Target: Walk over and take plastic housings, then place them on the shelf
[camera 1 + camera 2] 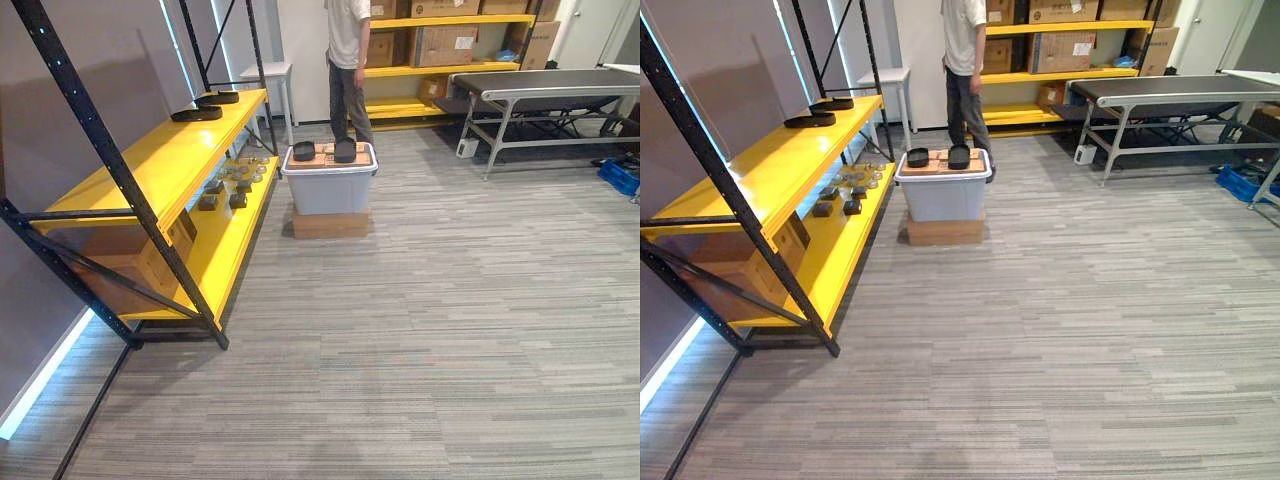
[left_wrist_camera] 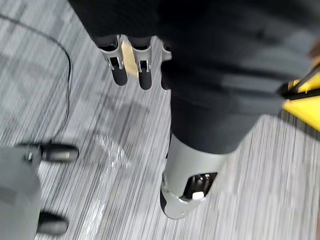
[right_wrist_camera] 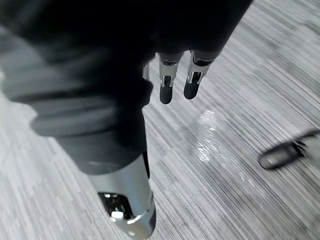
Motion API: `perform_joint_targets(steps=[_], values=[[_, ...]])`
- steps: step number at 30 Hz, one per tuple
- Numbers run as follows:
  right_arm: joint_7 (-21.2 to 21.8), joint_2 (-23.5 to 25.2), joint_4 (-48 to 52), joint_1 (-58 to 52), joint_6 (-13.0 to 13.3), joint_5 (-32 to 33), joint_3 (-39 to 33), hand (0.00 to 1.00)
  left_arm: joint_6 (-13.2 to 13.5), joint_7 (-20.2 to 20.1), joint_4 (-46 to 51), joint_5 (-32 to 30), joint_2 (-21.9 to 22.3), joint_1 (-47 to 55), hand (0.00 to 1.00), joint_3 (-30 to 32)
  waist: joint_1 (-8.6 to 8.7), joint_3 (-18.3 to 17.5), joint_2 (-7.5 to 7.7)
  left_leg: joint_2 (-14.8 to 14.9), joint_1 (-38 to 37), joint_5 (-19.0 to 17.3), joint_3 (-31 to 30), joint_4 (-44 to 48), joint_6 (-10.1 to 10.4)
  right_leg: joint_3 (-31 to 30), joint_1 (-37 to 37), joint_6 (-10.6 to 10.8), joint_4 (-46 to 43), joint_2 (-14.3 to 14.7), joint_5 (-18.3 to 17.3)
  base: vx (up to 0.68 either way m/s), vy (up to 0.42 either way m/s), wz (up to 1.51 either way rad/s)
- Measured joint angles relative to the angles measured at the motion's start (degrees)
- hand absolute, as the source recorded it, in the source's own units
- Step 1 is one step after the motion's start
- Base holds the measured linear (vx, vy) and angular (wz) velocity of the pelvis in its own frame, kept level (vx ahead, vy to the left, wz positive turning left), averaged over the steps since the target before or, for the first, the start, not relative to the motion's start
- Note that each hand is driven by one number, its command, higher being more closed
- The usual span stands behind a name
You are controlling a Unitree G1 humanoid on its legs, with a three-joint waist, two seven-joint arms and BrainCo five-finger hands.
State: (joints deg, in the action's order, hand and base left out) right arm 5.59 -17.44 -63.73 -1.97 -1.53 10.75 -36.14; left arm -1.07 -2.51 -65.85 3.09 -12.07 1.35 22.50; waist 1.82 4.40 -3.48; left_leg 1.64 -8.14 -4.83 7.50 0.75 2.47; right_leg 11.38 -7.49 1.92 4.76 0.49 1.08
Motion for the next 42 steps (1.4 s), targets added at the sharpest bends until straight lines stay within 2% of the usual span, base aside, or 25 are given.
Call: perform_joint_targets(steps=[4,9,18,27,35,41,42], values=[[0.22,-2.78,0.13,0.04,0.41,-0.89,-2.01,0.0,0.32,-0.09,0.02,0.01,-2.54,1.91,0.0,3.37,0.0,0.01,0.04,-0.15,-0.88,0.11,0.01,-0.76,-0.03,0.28,-0.63,0.0,0.0,-0.08,0.0,0.0,0.0,0.0],[0.18,-2.86,0.09,-0.43,0.42,0.85,-2.09,0.0,0.38,-0.09,0.04,0.08,-2.52,3.29,0.0,5.42,0.16,0.05,0.11,-0.66,-1.03,0.22,0.03,-1.04,-0.19,0.39,-0.6,-0.01,0.0,-0.58,-0.01,0.0,0.0,0.0],[-0.24,-1.34,-0.02,-0.97,0.45,0.96,-4.33,0.0,1.46,-0.05,1.82,0.18,-0.82,4.49,0.0,5.29,0.24,-0.1,0.39,-1.48,-1.38,1.01,0.06,-2.13,-1.35,0.56,-0.62,0.03,-0.01,-1.28,-0.04,-0.05,0.012,0.0],[-0.27,0.26,-0.45,-1.22,0.45,1.07,-4.34,0.0,2.24,0.86,2.43,0.22,-0.53,4.87,0.0,5.22,0.24,-0.44,0.99,-1.83,-1.53,1.12,0.09,-2.43,-1.47,0.76,-0.62,0.13,-0.05,-1.62,-0.11,-0.03,0.0,0.0],[-0.27,2.19,-0.7,-0.35,0.45,1.05,-4.11,0.0,2.34,0.89,2.42,0.21,0.04,5.27,0.0,5.11,0.03,-0.26,2.17,-1.65,-2.75,0.95,1.96,-2.5,-1.24,-0.83,-0.49,0.14,-0.16,-1.41,-0.11,-0.02,-0.004,-0.1],[-0.28,2.5,-0.77,-0.16,0.45,0.95,0.41,0.0,2.56,0.95,2.43,1.31,1.12,5.29,0.0,2.83,-0.09,-0.15,2.46,-1.64,-2.41,0.35,3.84,-2.04,-1.31,-2.77,0.63,0.12,-0.82,-1.37,-0.09,-0.05,-0.004,-0.18],[-0.3,2.65,-0.72,0.0,0.45,0.96,0.42,0.0,2.61,0.98,2.44,1.33,1.29,4.93,0.0,1.93,-0.14,-0.01,2.36,-1.48,-0.88,-0.74,3.83,-0.31,-1.83,-2.75,2.26,1.01,-3.42,-1.63,-1.55,-0.03,-0.014,-0.07]])
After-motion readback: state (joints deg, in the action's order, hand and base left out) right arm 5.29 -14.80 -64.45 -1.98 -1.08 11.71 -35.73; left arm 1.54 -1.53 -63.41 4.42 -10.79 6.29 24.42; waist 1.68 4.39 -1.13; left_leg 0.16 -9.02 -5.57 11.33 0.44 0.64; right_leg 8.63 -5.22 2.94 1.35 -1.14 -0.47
